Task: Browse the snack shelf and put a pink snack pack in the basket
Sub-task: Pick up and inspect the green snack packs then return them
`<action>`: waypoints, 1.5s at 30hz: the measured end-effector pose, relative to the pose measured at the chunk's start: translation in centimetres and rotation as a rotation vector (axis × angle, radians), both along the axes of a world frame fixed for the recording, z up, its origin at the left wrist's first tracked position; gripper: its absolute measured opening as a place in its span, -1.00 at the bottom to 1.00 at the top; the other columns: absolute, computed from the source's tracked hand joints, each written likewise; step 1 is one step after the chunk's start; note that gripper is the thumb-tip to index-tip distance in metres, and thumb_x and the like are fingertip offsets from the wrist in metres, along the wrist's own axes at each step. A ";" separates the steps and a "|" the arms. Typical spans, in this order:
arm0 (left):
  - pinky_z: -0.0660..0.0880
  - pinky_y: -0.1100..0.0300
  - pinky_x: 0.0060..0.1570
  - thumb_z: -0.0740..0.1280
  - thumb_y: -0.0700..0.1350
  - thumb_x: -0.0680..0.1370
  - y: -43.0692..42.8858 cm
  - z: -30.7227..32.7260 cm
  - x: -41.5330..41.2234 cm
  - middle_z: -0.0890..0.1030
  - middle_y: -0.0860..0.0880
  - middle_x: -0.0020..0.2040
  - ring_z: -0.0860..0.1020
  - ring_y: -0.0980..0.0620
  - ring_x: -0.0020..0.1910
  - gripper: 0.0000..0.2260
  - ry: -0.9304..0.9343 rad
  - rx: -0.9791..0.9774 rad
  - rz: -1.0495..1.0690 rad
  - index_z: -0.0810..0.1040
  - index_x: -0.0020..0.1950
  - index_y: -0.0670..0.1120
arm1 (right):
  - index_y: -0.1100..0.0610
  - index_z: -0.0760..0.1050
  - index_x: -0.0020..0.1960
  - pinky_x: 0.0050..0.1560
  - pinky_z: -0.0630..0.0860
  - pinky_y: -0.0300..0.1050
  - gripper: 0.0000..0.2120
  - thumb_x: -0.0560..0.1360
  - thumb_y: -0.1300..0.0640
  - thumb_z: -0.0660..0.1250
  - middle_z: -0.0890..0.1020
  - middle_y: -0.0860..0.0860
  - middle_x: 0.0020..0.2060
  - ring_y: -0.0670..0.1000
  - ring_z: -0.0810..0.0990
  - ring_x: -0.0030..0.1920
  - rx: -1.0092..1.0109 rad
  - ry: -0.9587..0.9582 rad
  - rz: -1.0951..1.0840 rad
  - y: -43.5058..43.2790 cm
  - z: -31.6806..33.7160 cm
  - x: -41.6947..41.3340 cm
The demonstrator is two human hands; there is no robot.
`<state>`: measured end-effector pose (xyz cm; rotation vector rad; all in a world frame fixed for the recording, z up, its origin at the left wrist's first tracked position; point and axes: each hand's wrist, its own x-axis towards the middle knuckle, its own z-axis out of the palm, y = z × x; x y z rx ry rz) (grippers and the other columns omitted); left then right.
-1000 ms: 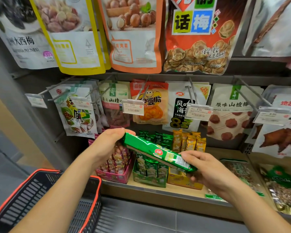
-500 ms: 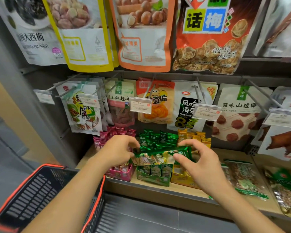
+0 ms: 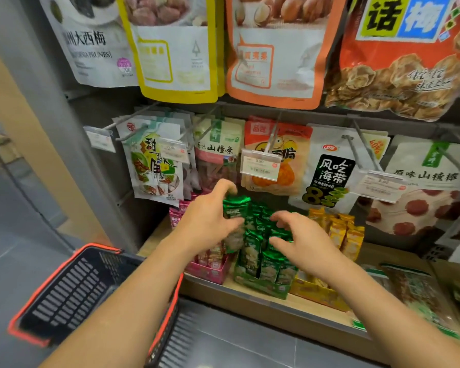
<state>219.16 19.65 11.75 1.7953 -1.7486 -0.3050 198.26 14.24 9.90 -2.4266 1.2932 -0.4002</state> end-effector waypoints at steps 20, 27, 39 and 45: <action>0.33 0.31 0.24 0.54 -0.07 0.39 -3.5 -6.1 1.9 0.58 0.11 0.25 0.49 0.16 0.23 -0.55 0.065 0.113 -0.054 0.54 0.24 0.14 | -0.15 0.24 0.42 0.10 0.26 0.11 -0.48 0.50 -0.24 0.15 0.48 -0.06 0.14 0.07 0.41 0.19 -0.209 0.167 -0.033 -2.6 -8.6 3.3; 0.45 0.22 0.19 0.55 -0.08 0.37 -3.6 -6.5 1.6 0.59 0.19 0.15 0.59 0.03 0.07 -0.60 0.123 0.064 -0.004 0.56 0.14 0.20 | -0.08 0.52 0.18 0.10 0.20 0.03 -0.75 0.52 0.02 0.24 0.51 -0.06 0.09 0.06 0.35 0.17 -0.221 0.252 0.002 -2.7 -8.3 3.9; 0.48 0.38 0.01 0.49 -0.16 0.45 -3.8 -8.9 -0.7 0.63 0.05 0.19 0.57 0.16 -0.18 -0.58 0.144 0.189 -0.128 0.57 0.27 0.14 | 0.03 0.52 0.18 0.02 0.47 -0.03 -0.75 0.53 0.11 0.21 0.60 -0.04 0.01 0.05 0.41 0.11 -0.092 0.114 0.004 -2.5 -7.7 2.0; 0.43 0.15 0.19 0.28 -0.11 0.61 -3.8 -11.2 -1.4 0.59 -0.14 0.26 0.54 -0.12 0.22 -0.53 -0.193 0.462 -0.186 0.30 0.51 -0.02 | -0.03 0.50 0.30 0.20 0.40 0.01 -0.62 0.59 -0.09 0.09 0.55 -0.07 0.18 0.01 0.36 0.22 0.033 0.072 0.029 -2.7 -7.7 1.7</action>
